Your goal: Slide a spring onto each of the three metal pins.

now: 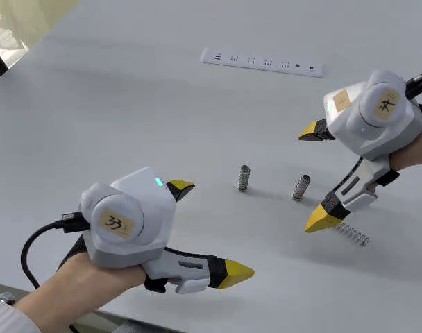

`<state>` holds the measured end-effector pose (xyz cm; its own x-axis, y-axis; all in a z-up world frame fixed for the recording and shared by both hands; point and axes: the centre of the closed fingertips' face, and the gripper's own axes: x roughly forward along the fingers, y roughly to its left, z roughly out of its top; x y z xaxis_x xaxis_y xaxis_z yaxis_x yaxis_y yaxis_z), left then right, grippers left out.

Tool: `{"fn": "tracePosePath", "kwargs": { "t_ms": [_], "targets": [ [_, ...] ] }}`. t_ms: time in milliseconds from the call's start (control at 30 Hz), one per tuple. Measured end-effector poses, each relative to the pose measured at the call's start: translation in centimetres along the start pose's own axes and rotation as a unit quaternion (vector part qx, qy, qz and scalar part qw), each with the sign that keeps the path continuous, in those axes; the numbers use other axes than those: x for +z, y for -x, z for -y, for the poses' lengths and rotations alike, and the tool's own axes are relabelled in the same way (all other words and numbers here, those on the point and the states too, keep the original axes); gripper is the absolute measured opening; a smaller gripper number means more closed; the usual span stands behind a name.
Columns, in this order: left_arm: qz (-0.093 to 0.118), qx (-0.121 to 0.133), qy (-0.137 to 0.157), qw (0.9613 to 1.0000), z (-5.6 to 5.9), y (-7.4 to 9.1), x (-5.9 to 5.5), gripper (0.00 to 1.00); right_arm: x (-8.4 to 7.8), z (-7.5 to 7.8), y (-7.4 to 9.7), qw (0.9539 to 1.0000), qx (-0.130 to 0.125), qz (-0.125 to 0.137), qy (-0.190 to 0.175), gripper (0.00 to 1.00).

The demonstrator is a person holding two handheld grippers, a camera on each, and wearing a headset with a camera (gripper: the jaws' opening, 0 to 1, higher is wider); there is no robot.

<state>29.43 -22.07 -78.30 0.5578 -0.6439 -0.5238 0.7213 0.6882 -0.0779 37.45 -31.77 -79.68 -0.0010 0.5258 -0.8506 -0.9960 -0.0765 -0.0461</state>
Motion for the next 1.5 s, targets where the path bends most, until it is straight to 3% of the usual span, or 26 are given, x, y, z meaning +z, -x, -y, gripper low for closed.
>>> {"fn": "tracePosePath", "kwargs": {
  "t_ms": [133, 300, 567, 933, 1167, 1400, 1500],
  "targets": [
    [-0.001, -0.005, -0.007, 1.0000, 0.3, -0.3, 0.3, 0.93, -0.4, -0.3, 1.0, 0.9993, -0.017, 0.024, -0.022, 0.99],
    [-0.003, -0.014, -0.015, 0.9998, 0.6, -0.7, 0.7, 0.92, -1.1, -1.5, 2.7, 0.9980, -0.037, 0.035, -0.038, 0.99],
    [-0.004, -0.030, -0.031, 0.9991, 1.5, -1.5, 1.5, 0.92, -3.5, -2.6, 5.3, 0.9930, -0.075, 0.051, -0.076, 0.99],
    [-0.009, -0.050, -0.053, 0.9973, 2.6, -2.7, 2.8, 0.92, -7.0, -5.4, 8.1, 0.9812, -0.119, 0.067, -0.137, 0.99],
    [-0.016, -0.066, -0.072, 0.9951, 3.4, -3.5, 3.4, 0.92, -9.0, -6.7, 9.0, 0.9753, -0.135, 0.067, -0.162, 0.99],
    [-0.019, -0.080, -0.086, 0.9929, 3.9, -4.4, 4.3, 0.92, -9.5, -7.1, 9.5, 0.9708, -0.149, 0.078, -0.171, 0.97],
    [-0.025, -0.088, -0.095, 0.9913, 4.4, -4.9, 4.2, 0.91, -9.5, -6.9, 9.8, 0.9693, -0.160, 0.083, -0.167, 0.96]
  ]
}}
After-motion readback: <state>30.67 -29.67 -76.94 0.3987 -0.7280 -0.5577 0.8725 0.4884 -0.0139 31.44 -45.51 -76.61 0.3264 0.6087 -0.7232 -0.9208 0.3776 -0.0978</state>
